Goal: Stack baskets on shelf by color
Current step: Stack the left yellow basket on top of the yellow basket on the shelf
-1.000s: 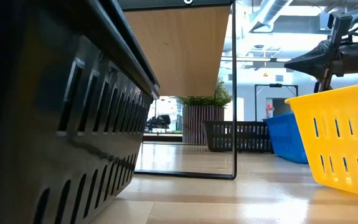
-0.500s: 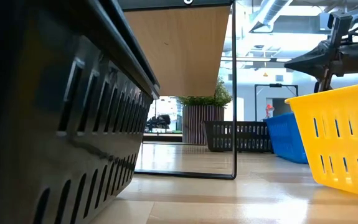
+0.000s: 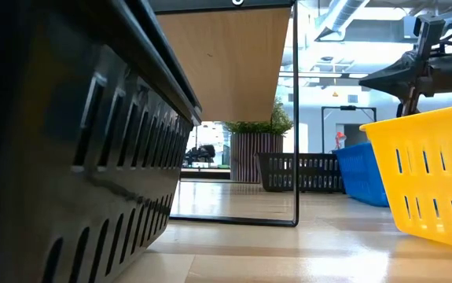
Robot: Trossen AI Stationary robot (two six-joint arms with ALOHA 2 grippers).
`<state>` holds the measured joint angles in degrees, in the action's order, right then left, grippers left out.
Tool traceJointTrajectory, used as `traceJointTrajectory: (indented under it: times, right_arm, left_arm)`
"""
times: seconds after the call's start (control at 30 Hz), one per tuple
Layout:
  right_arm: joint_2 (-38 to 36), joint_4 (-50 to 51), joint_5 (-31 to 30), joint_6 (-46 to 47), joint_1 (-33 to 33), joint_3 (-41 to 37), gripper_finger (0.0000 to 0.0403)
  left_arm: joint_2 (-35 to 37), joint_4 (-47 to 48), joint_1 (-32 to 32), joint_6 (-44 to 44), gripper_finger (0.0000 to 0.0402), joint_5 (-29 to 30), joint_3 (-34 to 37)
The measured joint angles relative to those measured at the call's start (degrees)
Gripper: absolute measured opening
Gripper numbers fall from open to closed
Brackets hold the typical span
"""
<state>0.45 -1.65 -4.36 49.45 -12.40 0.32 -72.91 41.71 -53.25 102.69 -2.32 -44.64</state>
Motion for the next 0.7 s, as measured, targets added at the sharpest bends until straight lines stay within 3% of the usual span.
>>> traceJointTrajectory:
  times: [0.2, 0.3, 0.4, 0.6, 0.7]
  right_arm:
    - [0.0, 0.0, 0.0, 0.0, 0.0, 0.0, 0.0026]
    - [0.0, 0.0, 0.0, 0.0, 0.0, 0.0, 0.0026]
    - [0.0, 0.0, 0.0, 0.0, 0.0, 0.0, 0.0026]
    - [0.0, 0.0, 0.0, -0.3, 0.0, 0.0, 0.0026]
    - [0.0, 0.0, 0.0, -0.3, 0.0, 0.0, 0.0026]
  left_arm:
    - [2.9, -0.3, 0.0, -4.0, 0.0, -3.9, -7.2]
    - [4.9, -0.8, 0.0, -8.1, 0.0, -0.1, -12.1]
    - [7.3, -1.2, 0.3, -12.3, 0.0, 9.3, -17.2]
    - [13.8, -1.1, 2.4, -21.1, 0.0, 41.2, -23.8]
    - [16.8, -1.2, 5.0, -26.4, 0.0, 52.0, -25.7]
